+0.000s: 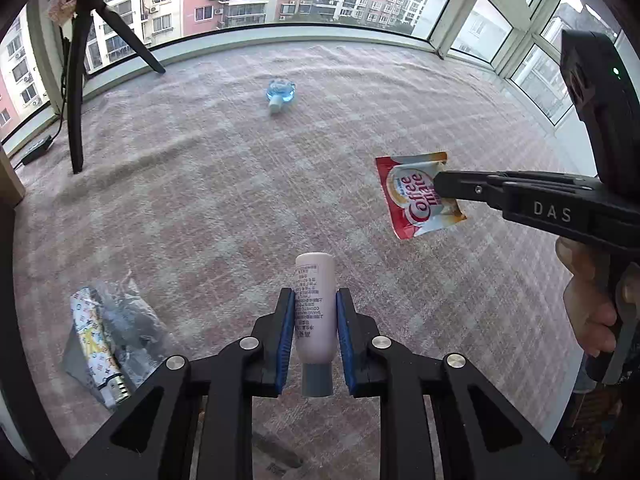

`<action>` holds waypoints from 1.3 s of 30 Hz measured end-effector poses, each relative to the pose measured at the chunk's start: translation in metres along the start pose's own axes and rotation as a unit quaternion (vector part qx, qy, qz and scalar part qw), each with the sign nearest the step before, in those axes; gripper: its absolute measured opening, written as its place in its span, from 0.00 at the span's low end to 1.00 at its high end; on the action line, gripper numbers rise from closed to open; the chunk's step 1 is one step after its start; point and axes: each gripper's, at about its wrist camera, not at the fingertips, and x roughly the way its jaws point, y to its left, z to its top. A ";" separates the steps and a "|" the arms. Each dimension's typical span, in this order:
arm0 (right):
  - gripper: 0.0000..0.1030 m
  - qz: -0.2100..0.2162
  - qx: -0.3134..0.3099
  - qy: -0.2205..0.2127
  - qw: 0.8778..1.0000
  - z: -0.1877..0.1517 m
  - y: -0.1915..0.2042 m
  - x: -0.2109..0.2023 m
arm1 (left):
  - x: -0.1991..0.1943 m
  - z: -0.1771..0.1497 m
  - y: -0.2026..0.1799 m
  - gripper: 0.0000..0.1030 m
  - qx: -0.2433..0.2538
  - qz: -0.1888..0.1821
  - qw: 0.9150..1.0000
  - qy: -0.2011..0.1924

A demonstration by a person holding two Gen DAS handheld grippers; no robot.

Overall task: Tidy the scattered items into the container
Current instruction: 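Carry the lotion tube and coffee-mate packet over the black tray, then open both tools to drop the tube and packet into the tray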

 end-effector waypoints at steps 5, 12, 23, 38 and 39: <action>0.03 0.019 -0.022 -0.026 0.999 0.013 0.044 -0.018 | -0.030 0.005 0.021 0.19 -0.028 0.015 0.999 -0.027; 0.03 0.074 -0.087 -0.053 0.992 0.017 0.130 -0.036 | -0.100 -0.011 0.073 0.19 -0.069 0.076 0.992 -0.075; 0.03 0.195 -0.186 -0.036 0.962 0.020 0.310 -0.026 | -0.210 -0.091 0.209 0.19 -0.197 0.197 0.952 -0.128; 0.06 0.251 -0.281 0.052 0.925 -0.025 0.478 0.027 | -0.254 -0.170 0.327 0.23 -0.303 0.272 0.906 -0.120; 0.07 0.237 -0.284 0.053 0.927 -0.025 0.481 0.031 | -0.254 -0.172 0.331 0.32 -0.309 0.275 0.903 -0.117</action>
